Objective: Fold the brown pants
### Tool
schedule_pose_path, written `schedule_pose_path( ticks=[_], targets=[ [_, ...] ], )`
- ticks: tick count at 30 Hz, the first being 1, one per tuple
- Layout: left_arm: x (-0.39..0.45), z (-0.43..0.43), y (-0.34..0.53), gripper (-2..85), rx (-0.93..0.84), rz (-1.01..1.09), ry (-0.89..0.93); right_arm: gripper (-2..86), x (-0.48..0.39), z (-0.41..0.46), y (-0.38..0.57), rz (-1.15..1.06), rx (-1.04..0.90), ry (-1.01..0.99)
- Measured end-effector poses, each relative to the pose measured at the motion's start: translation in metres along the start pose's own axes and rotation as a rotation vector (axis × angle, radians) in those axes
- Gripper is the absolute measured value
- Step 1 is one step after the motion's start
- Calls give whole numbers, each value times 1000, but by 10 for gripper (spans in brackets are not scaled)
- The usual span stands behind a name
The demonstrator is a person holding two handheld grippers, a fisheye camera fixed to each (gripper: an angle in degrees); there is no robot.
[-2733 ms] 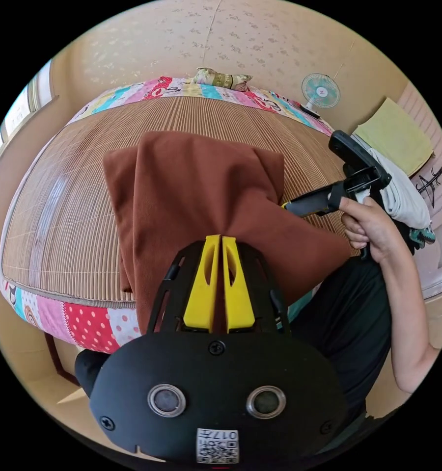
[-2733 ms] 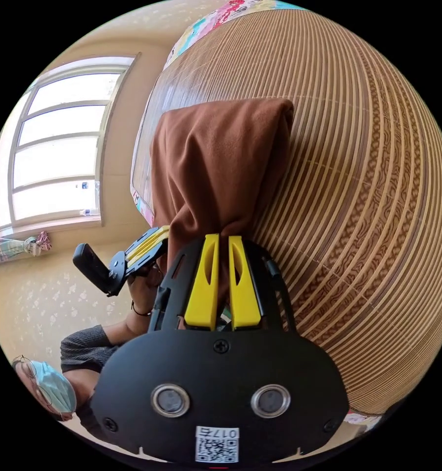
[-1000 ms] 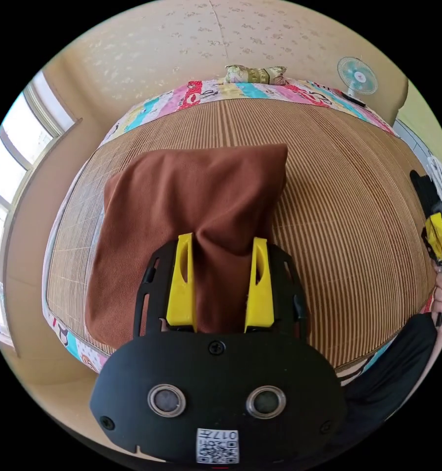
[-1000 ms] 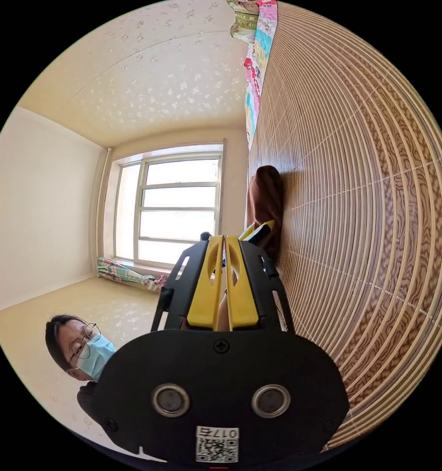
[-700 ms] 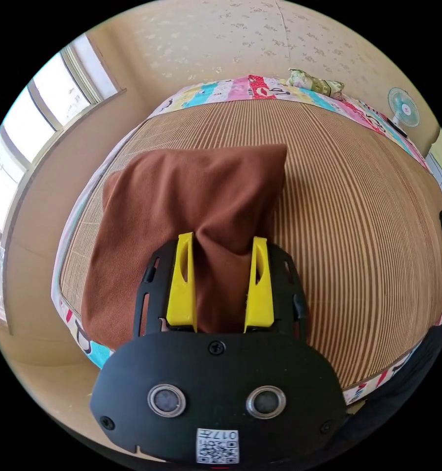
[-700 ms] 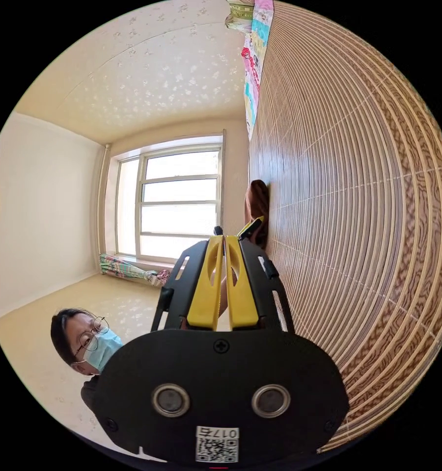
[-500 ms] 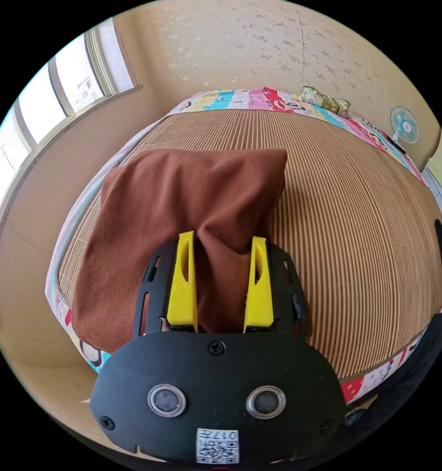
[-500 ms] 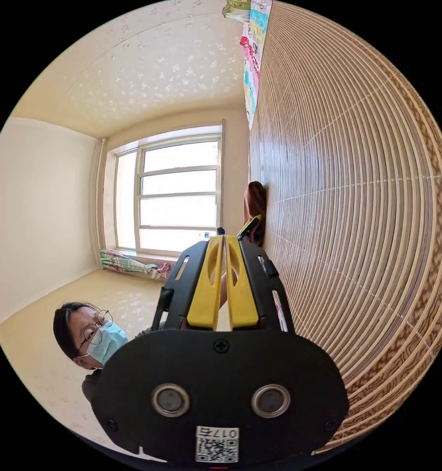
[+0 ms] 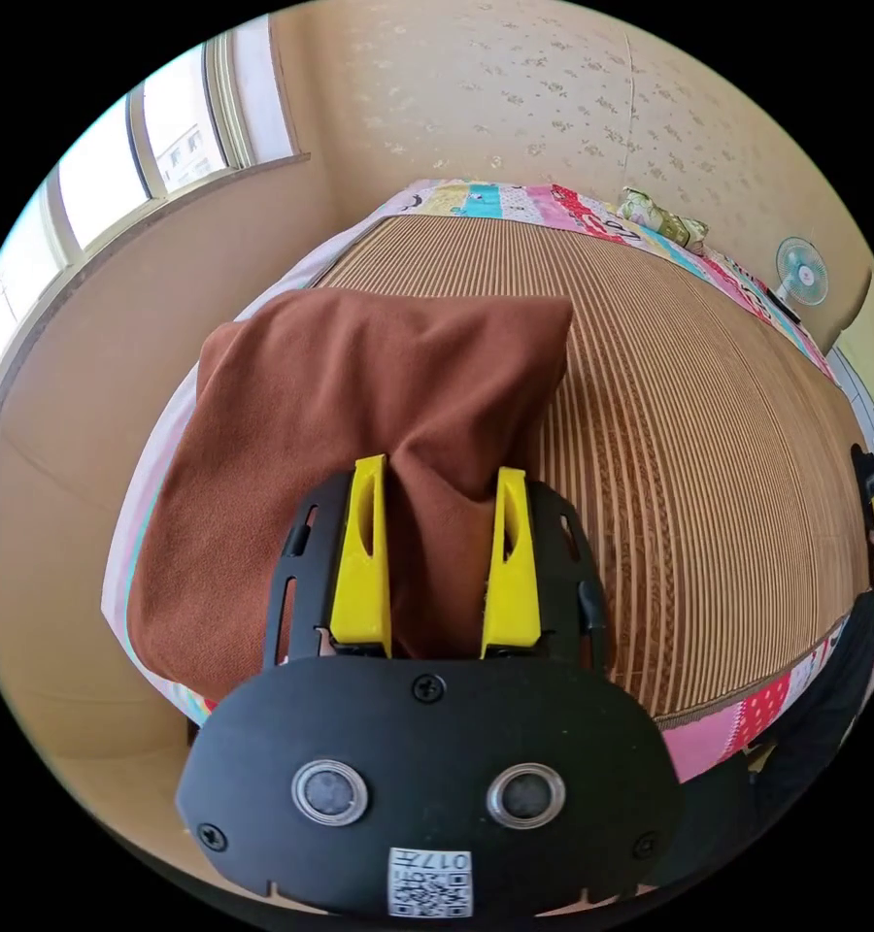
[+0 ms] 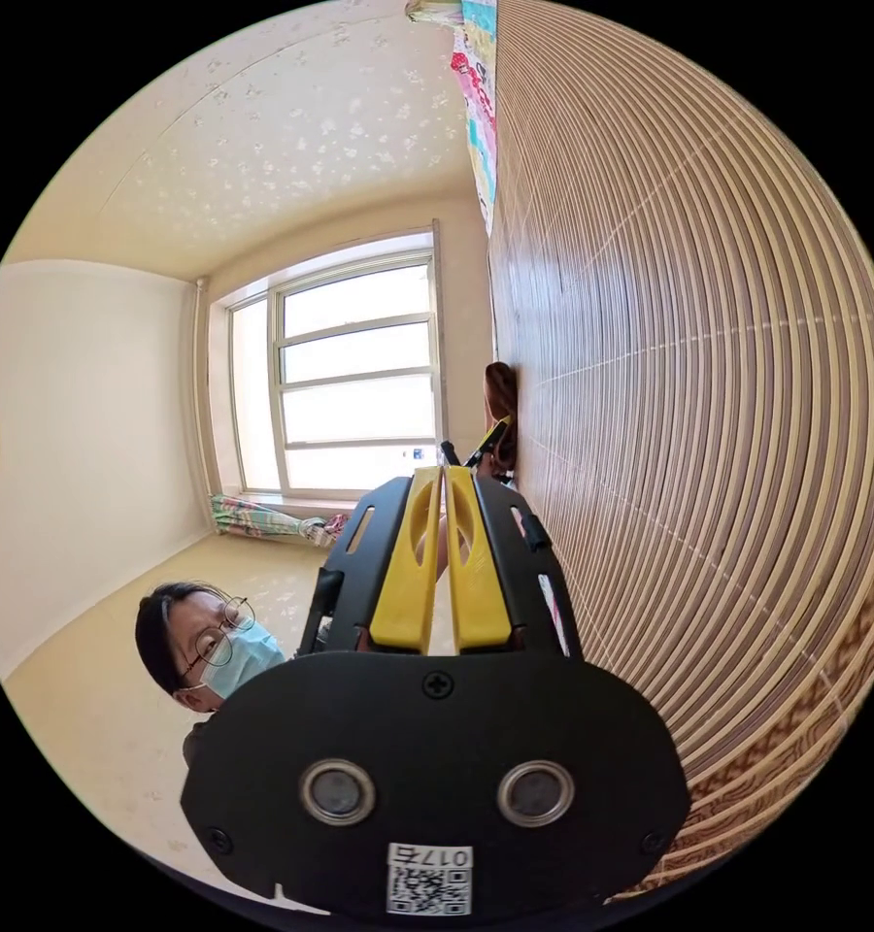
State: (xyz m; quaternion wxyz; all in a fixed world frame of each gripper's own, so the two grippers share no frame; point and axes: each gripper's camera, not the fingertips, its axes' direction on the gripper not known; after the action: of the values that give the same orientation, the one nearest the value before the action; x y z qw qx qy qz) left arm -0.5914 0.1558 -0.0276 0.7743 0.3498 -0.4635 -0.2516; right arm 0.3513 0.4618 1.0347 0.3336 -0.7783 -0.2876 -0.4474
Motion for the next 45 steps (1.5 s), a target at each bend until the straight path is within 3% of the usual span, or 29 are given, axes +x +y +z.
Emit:
schedule_pose_path(
  ticks=[4, 7, 17, 21, 26, 32, 35, 37, 41, 45],
  targets=[
    [-33, -10, 13, 142, 67, -149, 79, 4, 5, 0, 4, 4, -7, -20],
    [-18, -17, 14, 142, 79, -160, -27, 5, 5, 8, 5, -9, -56, -43],
    [-16, -25, 16, 145, 106, -207, -53, 5, 24, 40, 23, 32, -249, -207],
    [-10, -24, 15, 151, 112, -214, -78, 4, 20, 62, 29, 22, -386, -145],
    [2, -17, 7, 158, 89, -235, -116, 5, 34, 63, 43, 60, -380, -99],
    [50, -11, -20, 149, -76, -284, -328, 5, 33, 56, 62, 2, -310, -149],
    [108, -2, -34, 106, -70, -187, -557, 3, 32, 59, 73, -13, -311, -78],
    [167, 11, -45, 33, -30, -55, -668, 3, 35, 60, 81, -16, -306, -76],
    [255, 17, -56, 35, 64, 131, -568, 3, 44, 56, 99, -35, -241, -125],
    [337, 23, -57, 43, 4, 243, -143, 3, 53, 61, 117, -60, -210, -154]
  ],
)
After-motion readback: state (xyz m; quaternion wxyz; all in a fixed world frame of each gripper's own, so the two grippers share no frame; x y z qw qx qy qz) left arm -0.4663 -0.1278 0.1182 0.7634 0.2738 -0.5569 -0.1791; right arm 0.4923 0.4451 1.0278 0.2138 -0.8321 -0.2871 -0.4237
